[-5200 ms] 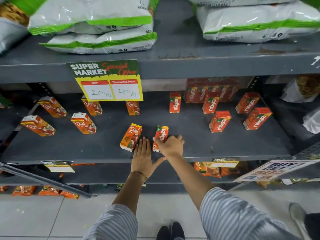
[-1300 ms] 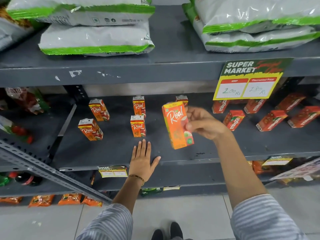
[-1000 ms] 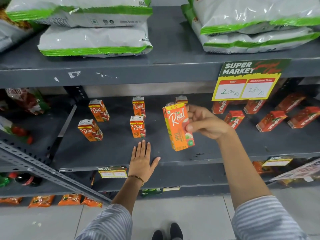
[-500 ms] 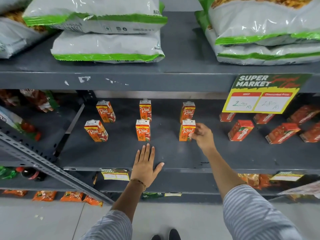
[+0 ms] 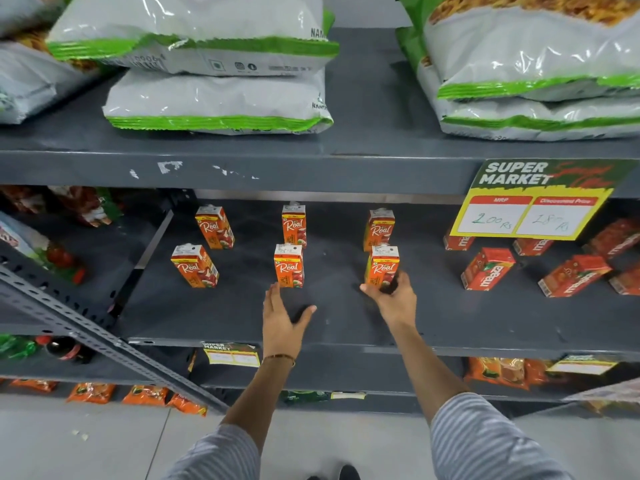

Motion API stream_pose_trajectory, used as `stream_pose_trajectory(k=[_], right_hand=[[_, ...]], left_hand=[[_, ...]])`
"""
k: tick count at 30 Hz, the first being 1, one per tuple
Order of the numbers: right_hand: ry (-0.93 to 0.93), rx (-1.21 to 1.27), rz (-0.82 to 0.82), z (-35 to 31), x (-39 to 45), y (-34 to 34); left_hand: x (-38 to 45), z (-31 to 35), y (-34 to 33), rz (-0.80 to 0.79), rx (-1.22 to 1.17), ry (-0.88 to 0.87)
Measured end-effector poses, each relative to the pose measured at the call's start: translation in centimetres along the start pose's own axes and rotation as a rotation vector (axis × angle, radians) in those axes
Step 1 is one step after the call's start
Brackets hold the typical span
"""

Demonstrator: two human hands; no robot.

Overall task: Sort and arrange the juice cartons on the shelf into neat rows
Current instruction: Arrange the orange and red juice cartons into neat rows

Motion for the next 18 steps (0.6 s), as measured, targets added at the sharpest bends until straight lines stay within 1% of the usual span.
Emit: stream_pose_trajectory(k=[1, 3, 6, 9, 12, 18], right_hand=[[-0.007, -0.015, 0.022, -0.2, -0.1, -0.5], [-0.027, -0.053, 0.057, -0.4, 0.1, -1.2], [-0.042, -0.117, 0.101, -0.4, 0.4, -1.5], [-0.042, -0.127, 0.114, -0.2, 0.5, -1.4], [-0.048, -0.128, 0.114, 0.0, 0.6, -1.3], [-0.045, -0.155, 0.113, 0.1, 0.8, -1.1]], left_hand=[[0.7, 0.3, 0.1, 0.042, -0.018, 0.046], [2.1, 0.9, 0.3, 0.092, 0.031, 0.121], [3.3, 1.9, 0.1, 0.122, 0.101, 0.193], [3.7, 2.5, -0.5, 0.151, 0.13, 0.244], [4.0, 2.5, -0.8, 0.189, 0.143, 0.274], [4.3, 2.8, -0.8, 0.237, 0.154, 0.278]])
Point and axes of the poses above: each hand's wrist, its own x-axis towards the middle knuckle, its own y-axis out of the back of the hand, z = x × y, the point moved 1 cm from there along x, towards the middle knuckle, and after that the axes turned 3 degrees about -x, right-handed, at the moved point
